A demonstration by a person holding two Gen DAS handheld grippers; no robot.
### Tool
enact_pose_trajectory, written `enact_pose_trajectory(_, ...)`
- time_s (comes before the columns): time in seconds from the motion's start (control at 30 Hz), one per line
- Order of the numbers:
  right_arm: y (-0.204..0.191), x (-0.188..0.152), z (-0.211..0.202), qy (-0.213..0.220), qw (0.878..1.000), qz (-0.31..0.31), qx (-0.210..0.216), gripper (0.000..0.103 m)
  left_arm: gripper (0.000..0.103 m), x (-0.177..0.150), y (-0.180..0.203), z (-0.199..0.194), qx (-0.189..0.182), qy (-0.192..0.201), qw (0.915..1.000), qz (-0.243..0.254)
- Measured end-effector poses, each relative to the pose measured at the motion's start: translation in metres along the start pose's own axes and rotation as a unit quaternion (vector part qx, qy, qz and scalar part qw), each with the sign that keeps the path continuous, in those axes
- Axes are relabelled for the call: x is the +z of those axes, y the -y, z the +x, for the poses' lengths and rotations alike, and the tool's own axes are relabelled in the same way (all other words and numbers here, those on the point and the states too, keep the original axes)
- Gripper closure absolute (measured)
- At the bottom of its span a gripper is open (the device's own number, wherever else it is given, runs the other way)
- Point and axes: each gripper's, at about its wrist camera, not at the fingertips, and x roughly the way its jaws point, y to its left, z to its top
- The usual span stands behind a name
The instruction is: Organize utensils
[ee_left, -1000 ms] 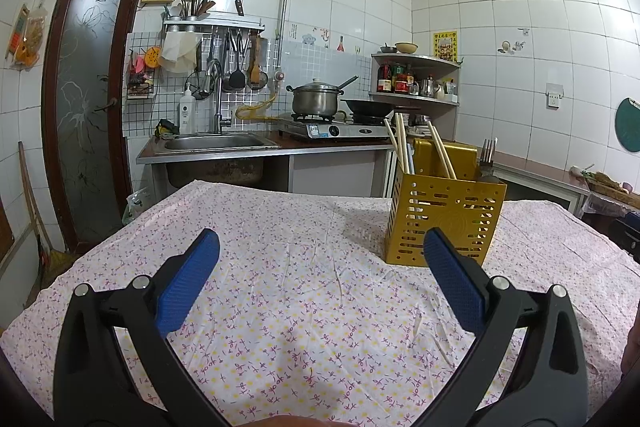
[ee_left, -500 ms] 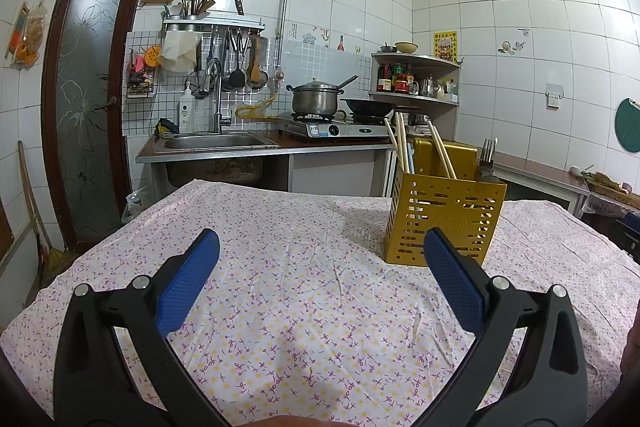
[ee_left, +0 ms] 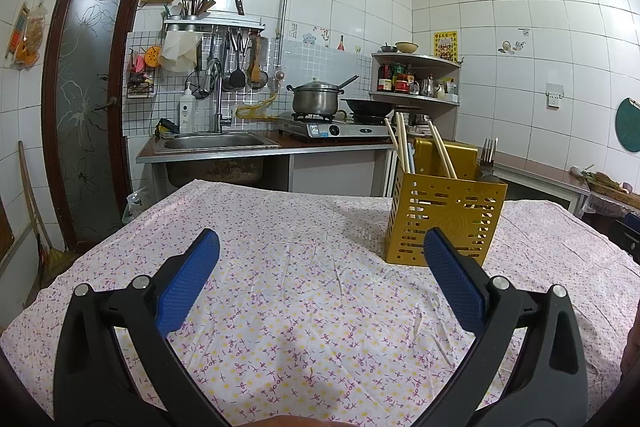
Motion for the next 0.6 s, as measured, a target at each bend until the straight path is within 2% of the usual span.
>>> enact_pose_trajectory(0.6,-0.0002,-0.0016,0.0009,0.000,1.000,0.000,0.000,0.005,0.004,-0.0002,0.0004,0.0012,0.001,-0.001,1.0000,-0.002)
